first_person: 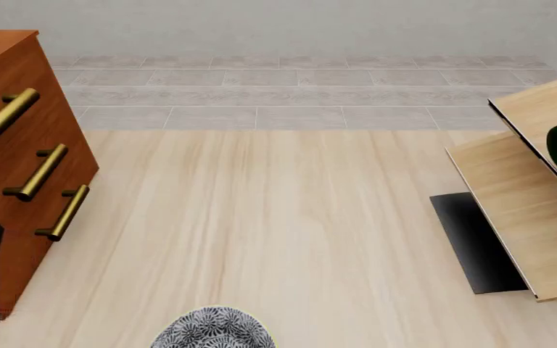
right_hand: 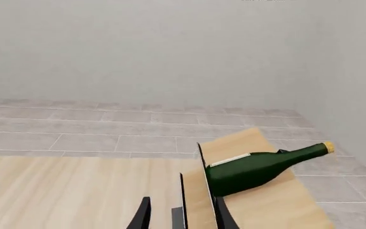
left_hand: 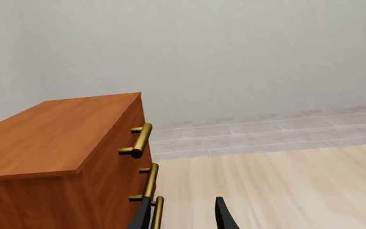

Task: Put the wine bottle on the wine rack.

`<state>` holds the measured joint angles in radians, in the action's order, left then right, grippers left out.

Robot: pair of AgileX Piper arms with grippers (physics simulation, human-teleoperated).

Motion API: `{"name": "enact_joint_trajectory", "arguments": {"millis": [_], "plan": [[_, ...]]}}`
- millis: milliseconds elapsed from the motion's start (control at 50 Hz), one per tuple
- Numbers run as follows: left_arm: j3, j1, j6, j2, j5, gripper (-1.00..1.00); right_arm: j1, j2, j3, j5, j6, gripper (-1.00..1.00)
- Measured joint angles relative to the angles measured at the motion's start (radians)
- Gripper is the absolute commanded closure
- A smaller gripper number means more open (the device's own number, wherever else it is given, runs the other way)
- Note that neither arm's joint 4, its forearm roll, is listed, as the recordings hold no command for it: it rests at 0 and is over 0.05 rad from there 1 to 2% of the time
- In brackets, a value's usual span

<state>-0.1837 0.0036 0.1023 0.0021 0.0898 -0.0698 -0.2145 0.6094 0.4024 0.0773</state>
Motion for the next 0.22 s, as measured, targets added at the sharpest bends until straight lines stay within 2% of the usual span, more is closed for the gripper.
{"name": "enact_joint_trajectory", "arguments": {"millis": [220], "plan": [[-0.018, 0.0, 0.002, -0.001, 0.014, -1.0, 0.008, 0.044, -0.01, 0.033, 0.007, -1.0]]}}
